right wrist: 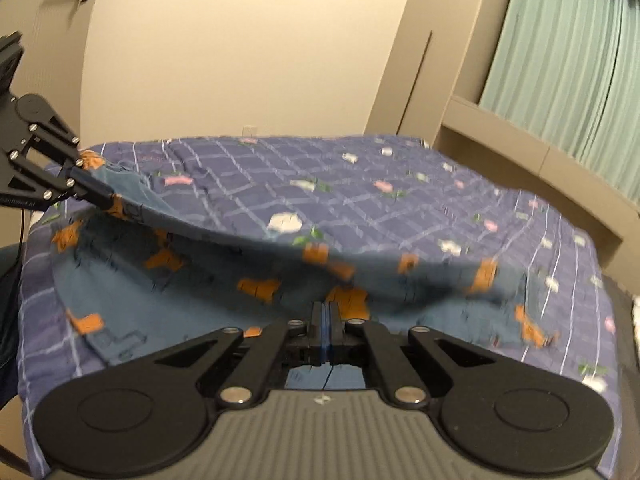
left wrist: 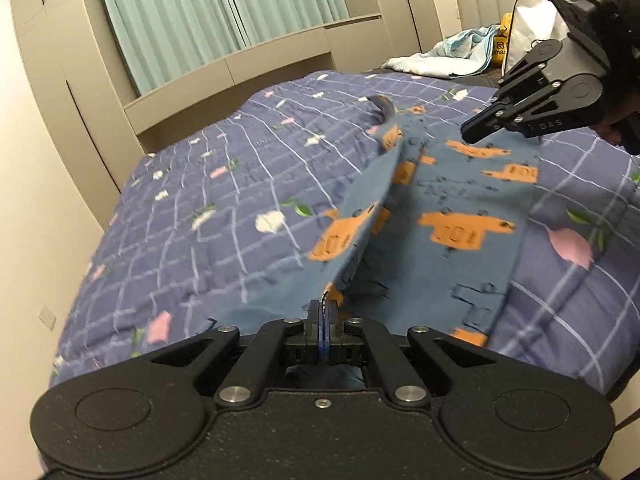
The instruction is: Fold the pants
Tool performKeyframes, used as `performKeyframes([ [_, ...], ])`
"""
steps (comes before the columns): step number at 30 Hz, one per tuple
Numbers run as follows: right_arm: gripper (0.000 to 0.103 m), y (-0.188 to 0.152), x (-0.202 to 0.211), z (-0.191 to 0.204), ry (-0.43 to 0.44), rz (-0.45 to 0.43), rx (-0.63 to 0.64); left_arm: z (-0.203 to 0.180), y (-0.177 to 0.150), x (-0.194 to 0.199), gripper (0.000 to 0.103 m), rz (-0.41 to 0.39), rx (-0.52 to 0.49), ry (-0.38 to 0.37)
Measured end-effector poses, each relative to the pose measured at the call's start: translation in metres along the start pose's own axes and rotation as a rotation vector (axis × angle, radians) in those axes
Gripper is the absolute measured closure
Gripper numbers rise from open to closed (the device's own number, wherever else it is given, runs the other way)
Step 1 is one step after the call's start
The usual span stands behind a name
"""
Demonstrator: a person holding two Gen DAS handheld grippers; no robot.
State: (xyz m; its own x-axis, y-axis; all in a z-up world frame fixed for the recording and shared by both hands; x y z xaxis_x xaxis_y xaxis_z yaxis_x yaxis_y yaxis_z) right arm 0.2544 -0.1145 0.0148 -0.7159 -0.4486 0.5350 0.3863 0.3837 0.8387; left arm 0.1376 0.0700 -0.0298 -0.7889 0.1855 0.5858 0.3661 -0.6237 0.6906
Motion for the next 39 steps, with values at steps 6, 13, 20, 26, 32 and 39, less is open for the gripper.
performKeyframes([
  [6,0.081,0.005,-0.008,0.008,-0.026,-0.027,0.099,-0.010,0.000,0.004,0.103,-0.003,0.004,0.004],
  [13,0.057,0.004,-0.029,0.031,-0.029,-0.024,0.365,-0.011,0.001,0.008,0.103,-0.003,0.008,0.002],
  [20,0.071,0.005,-0.052,0.054,-0.046,-0.049,0.577,-0.021,-0.002,0.010,0.103,0.005,-0.025,-0.008],
  [26,0.102,0.000,-0.047,0.059,-0.013,-0.001,0.596,-0.024,-0.009,0.013,0.103,0.016,-0.022,-0.014],
  [32,0.102,-0.022,-0.017,0.069,-0.006,0.064,0.572,-0.028,-0.021,0.016,0.103,0.039,-0.037,-0.028],
  [39,0.103,-0.050,0.006,0.087,0.015,0.136,0.514,-0.033,-0.038,0.012,0.103,0.094,-0.049,-0.090],
])
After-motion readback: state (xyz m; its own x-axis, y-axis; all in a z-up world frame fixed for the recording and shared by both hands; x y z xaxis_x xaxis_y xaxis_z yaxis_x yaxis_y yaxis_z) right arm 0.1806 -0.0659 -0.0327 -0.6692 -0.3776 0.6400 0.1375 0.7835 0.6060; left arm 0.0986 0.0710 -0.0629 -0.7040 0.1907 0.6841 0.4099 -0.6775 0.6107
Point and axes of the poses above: each gripper's, at about its wrist camera, not at the fingertips, and x roughly against the way its jaws point, z to its left, y to its top, the point moved 6 cm from there along -x, roughly the way its jaws point, and after that the axes turned 11 degrees about -x, right-handed, at the moved point
